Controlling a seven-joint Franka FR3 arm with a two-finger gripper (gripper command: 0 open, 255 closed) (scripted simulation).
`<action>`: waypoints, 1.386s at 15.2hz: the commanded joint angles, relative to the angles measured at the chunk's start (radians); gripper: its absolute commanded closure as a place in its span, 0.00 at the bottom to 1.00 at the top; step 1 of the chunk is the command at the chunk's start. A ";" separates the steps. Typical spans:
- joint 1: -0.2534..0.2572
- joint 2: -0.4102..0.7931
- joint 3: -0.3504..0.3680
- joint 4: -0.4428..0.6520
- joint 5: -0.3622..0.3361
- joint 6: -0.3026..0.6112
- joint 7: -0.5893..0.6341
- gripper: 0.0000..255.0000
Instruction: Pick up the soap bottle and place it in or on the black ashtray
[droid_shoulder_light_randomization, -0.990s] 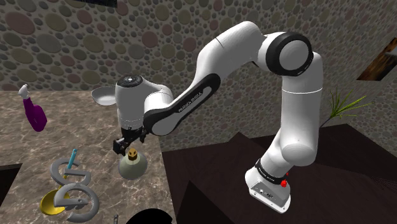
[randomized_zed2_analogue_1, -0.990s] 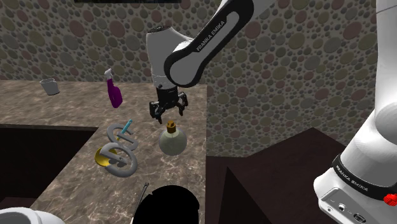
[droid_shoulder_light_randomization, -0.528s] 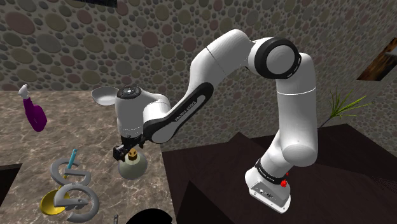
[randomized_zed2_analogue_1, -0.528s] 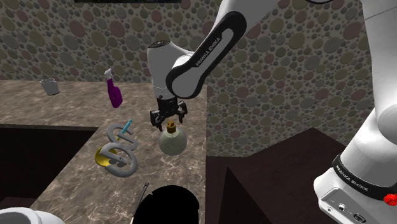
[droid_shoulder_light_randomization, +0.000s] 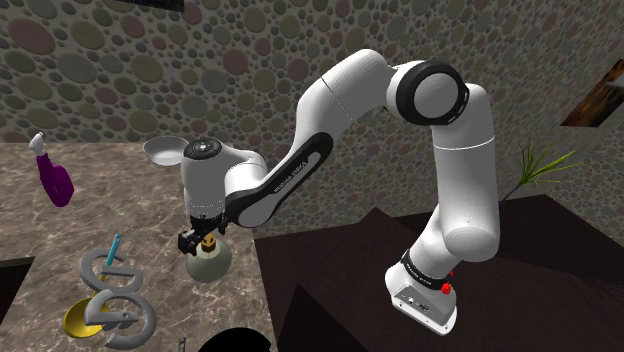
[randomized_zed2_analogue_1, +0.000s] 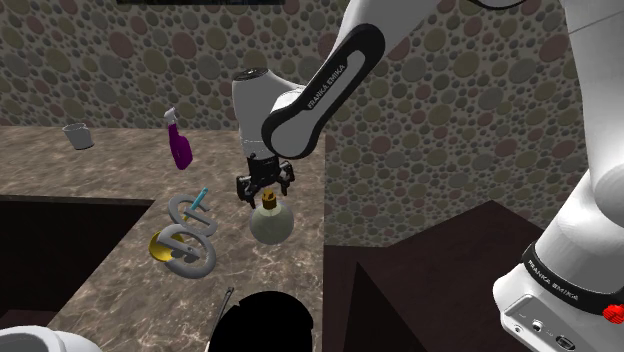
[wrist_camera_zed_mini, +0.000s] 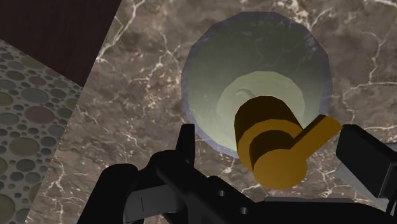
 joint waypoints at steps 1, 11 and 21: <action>0.000 0.000 0.000 0.000 0.000 0.000 0.000 1.00; -0.004 -0.010 0.006 -0.001 0.007 -0.008 -0.005 1.00; -0.043 -0.108 0.059 -0.004 0.081 -0.095 -0.058 1.00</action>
